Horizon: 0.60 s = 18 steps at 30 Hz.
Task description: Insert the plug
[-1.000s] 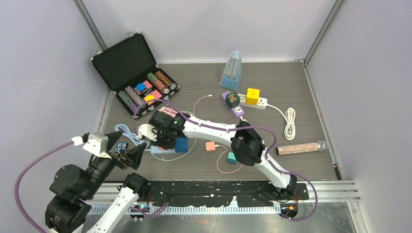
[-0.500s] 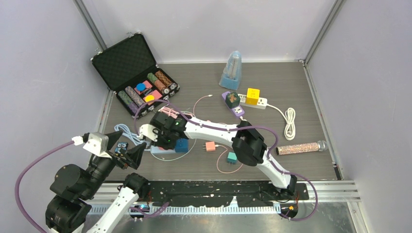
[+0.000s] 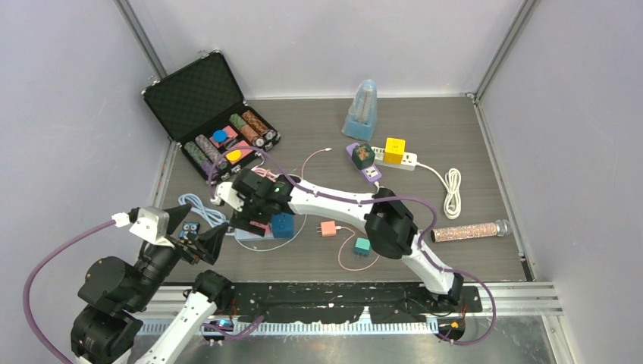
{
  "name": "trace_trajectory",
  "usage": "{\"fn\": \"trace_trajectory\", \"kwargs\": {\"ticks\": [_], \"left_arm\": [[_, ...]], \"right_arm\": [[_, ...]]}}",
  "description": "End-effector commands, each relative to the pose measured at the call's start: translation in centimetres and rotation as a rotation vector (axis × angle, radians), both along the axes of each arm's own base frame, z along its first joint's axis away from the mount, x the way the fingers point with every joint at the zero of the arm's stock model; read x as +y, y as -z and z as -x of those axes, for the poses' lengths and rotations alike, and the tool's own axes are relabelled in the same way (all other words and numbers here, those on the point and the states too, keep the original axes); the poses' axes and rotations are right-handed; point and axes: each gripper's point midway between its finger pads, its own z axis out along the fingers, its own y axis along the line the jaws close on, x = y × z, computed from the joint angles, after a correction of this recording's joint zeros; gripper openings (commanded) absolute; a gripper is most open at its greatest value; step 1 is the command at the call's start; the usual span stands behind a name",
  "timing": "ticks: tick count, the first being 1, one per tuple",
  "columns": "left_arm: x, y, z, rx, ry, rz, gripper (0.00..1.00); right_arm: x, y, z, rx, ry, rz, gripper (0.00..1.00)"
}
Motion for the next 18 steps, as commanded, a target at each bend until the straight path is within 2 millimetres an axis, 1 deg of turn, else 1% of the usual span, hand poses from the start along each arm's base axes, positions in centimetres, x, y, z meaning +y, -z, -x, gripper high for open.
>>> {"fn": "trace_trajectory", "kwargs": {"ticks": [1,4,5,6,7,8,9,10,11,12,13,14,15,16,17,18], "left_arm": [[-0.1,-2.2,0.5,-0.065,0.013,0.04,1.0],[-0.3,-2.3,0.3,-0.061,0.021,0.047,1.0],[-0.4,-2.3,0.2,-0.057,0.021,0.05,1.0],[-0.7,-2.2,0.1,-0.051,0.035,0.051,1.0],[-1.0,-2.2,0.1,-0.047,0.05,0.055,1.0],[-1.2,-2.2,0.0,-0.043,0.056,0.06,1.0],[-1.4,-2.1,-0.1,-0.04,0.059,0.065,1.0],[-1.6,-2.2,-0.2,-0.039,0.063,0.071,1.0],[-1.8,-2.1,-0.4,-0.036,0.07,0.077,1.0],[-2.0,-2.0,-0.6,-0.032,0.075,0.082,1.0],[-2.3,-1.9,-0.8,-0.031,0.083,0.09,1.0],[-2.6,-1.8,-1.0,-0.027,0.091,0.098,1.0],[-3.0,-1.6,-1.2,-0.02,0.098,0.105,1.0],[-3.3,-1.5,-1.5,-0.013,0.108,0.114,1.0],[-3.8,-1.3,-1.7,-0.005,0.121,0.122,1.0],[-4.2,-1.1,-2.1,0.007,0.128,0.134,1.0]], "right_arm": [[1.8,-11.0,0.0,-0.049,0.01,-0.263,0.85],[1.0,-12.6,0.6,-0.035,0.022,-0.288,0.87],[0.5,-12.3,0.6,-0.033,0.036,-0.278,0.88],[0.0,-13.3,0.5,-0.039,0.069,-0.292,0.89],[-0.4,-13.6,0.4,-0.042,0.088,-0.292,0.9],[-1.4,-14.1,0.3,-0.047,0.133,-0.293,0.91],[-2.3,-13.4,0.1,-0.05,0.167,-0.27,0.91],[-3.4,-14.6,-0.3,-0.071,0.226,-0.287,0.91],[-4.4,-13.5,-0.3,-0.071,0.262,-0.259,0.9],[-5.5,-14.9,-0.9,-0.098,0.336,-0.288,0.9],[-6.7,-13.7,-1.0,-0.098,0.379,-0.261,0.9],[-8.0,-15.1,-1.6,-0.115,0.475,-0.301,0.88],[-9.2,-13.7,-1.7,-0.115,0.522,-0.274,0.87],[-10.7,-14.7,-2.4,-0.122,0.627,-0.31,0.84],[-12.1,-13.3,-2.7,-0.118,0.682,-0.283,0.83],[-13.4,-13.4,-2.9,-0.107,0.773,-0.306,0.78]]}}
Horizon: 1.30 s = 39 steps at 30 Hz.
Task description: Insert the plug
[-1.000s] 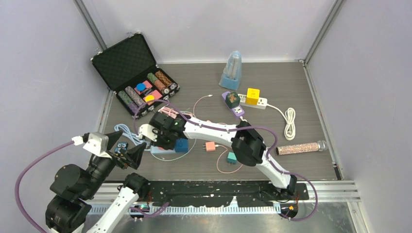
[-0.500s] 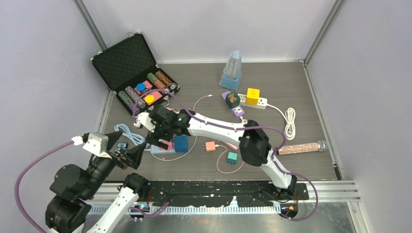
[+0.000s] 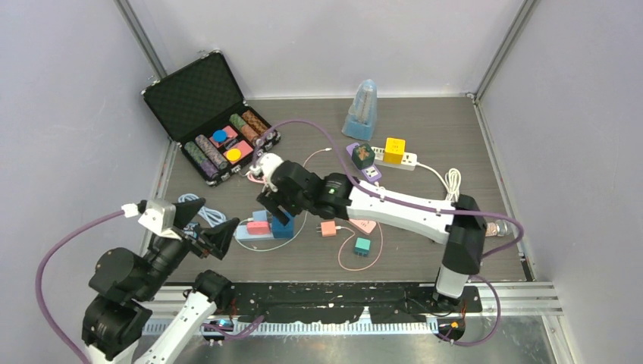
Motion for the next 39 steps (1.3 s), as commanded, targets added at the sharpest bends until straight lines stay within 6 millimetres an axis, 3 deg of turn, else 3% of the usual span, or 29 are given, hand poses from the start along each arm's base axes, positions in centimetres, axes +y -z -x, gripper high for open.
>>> {"fn": "trace_trajectory", "kwargs": {"ticks": [1,5,9,18,25,31,35,39], "left_arm": [[-2.5,-0.1,-1.8,0.023,0.066,0.071,1.0],[-4.3,1.2,-3.3,0.061,0.106,0.11,1.0],[-5.7,2.8,-4.5,0.109,0.134,0.126,1.0],[-7.6,5.2,-5.9,0.187,0.187,0.131,1.0],[-9.5,6.8,-6.5,0.264,0.254,0.15,0.97],[-13.0,9.7,-6.0,0.395,0.433,0.197,0.79],[-15.0,11.9,-5.9,0.455,0.5,0.228,0.75],[-16.4,13.8,-6.0,0.507,0.503,0.197,0.74]], "right_arm": [[-6.5,-0.3,-2.8,0.005,0.425,-0.091,0.76],[-11.1,4.3,-2.9,0.136,0.671,-0.132,0.72],[-14.1,7.4,-2.4,0.224,0.781,-0.161,0.71],[-18.1,10.4,-1.8,0.313,0.939,-0.171,0.76],[-17.4,12.4,0.2,0.462,0.936,-0.206,0.74],[-16.9,13.6,2.2,0.588,0.942,-0.322,0.68],[-16.7,13.0,2.3,0.605,0.937,-0.396,0.56],[-16.5,12.4,2.1,0.633,0.926,-0.419,0.36]]}}
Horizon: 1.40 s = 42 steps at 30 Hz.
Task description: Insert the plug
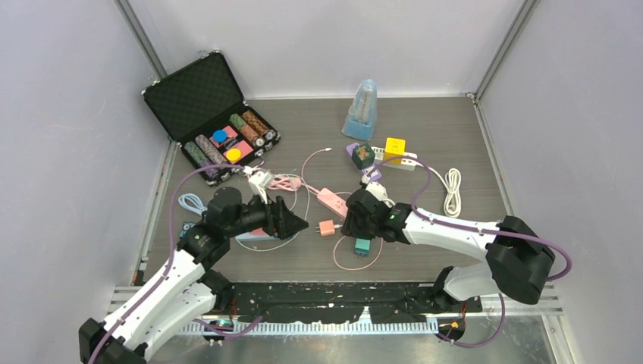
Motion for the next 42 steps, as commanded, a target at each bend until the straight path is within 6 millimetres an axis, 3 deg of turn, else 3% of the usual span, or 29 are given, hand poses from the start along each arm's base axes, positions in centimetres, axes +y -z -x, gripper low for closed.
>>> {"fn": "trace_trajectory", "kwargs": {"ticks": [1,2,4,9,16,21,28,33,37,42], "left_arm": [[-2.2,-1.8,-0.2,-0.054,0.053,0.064,0.74],[-2.4,-1.4,-0.4,-0.049,0.051,0.054,0.74],[-2.5,-1.0,-0.9,-0.043,0.038,0.038,0.74],[-2.7,-0.3,-1.9,-0.052,0.029,-0.004,0.74],[-2.9,0.4,-3.0,-0.091,0.019,-0.029,0.76],[-3.2,-0.2,-3.3,-0.202,0.028,0.029,0.82],[-3.2,-1.7,-3.3,-0.349,0.065,0.03,0.81],[-3.8,-3.0,-1.6,-0.447,0.202,0.017,0.78],[-4.6,-3.5,-0.6,-0.444,0.28,0.046,0.78],[-5.5,-2.4,0.0,-0.35,0.349,0.065,0.73]], "right_arm": [[1.9,-2.7,-1.2,-0.037,0.021,-0.14,0.24],[1.9,-2.8,-1.3,-0.043,0.018,-0.146,0.13],[1.8,-3.3,-1.7,-0.073,0.007,-0.143,0.06],[2.0,-5.9,-2.9,-0.202,-0.077,-0.133,0.05],[3.5,-12.0,-3.3,-0.455,-0.335,-0.164,0.05],[5.0,-15.8,-2.0,-0.573,-0.537,-0.219,0.05],[5.3,-18.8,0.3,-0.67,-0.735,-0.255,0.05],[5.1,-21.1,2.0,-0.733,-0.827,-0.293,0.06],[4.8,-22.1,2.7,-0.755,-0.858,-0.305,0.06],[4.3,-23.0,2.6,-0.781,-0.829,-0.307,0.06]]}}
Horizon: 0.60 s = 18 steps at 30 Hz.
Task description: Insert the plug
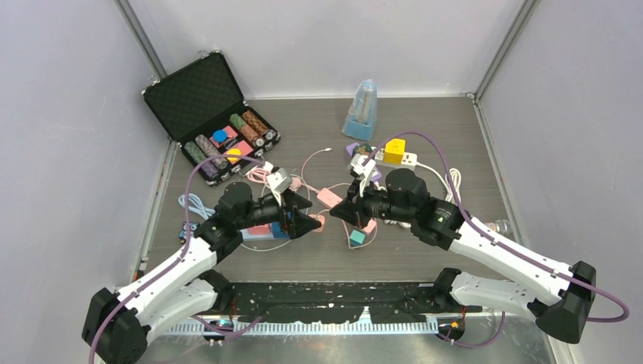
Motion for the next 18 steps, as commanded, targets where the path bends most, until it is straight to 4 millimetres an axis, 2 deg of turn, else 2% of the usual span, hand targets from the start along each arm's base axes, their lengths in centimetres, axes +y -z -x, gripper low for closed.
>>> {"fn": "trace_trajectory", "kwargs": {"ticks": [1,7,14,18], "left_arm": [[-1.3,-1.7,0.9,-0.016,0.113,0.055,0.73],[-1.9,-2.3,1.5,-0.026,0.158,0.126,0.82],[-3.1,-4.8,1.9,0.0,0.221,0.272,0.81],[-3.5,-5.1,1.8,0.006,0.234,0.285,0.76]], "right_arm": [[-0.1,-3.8,0.1,-0.08,-0.013,-0.078,0.05],[-0.8,-5.9,0.7,-0.113,-0.005,-0.146,0.05],[-1.7,-8.1,1.0,-0.162,0.018,-0.209,0.06],[-1.9,-9.0,1.0,-0.171,0.035,-0.243,0.05]]}}
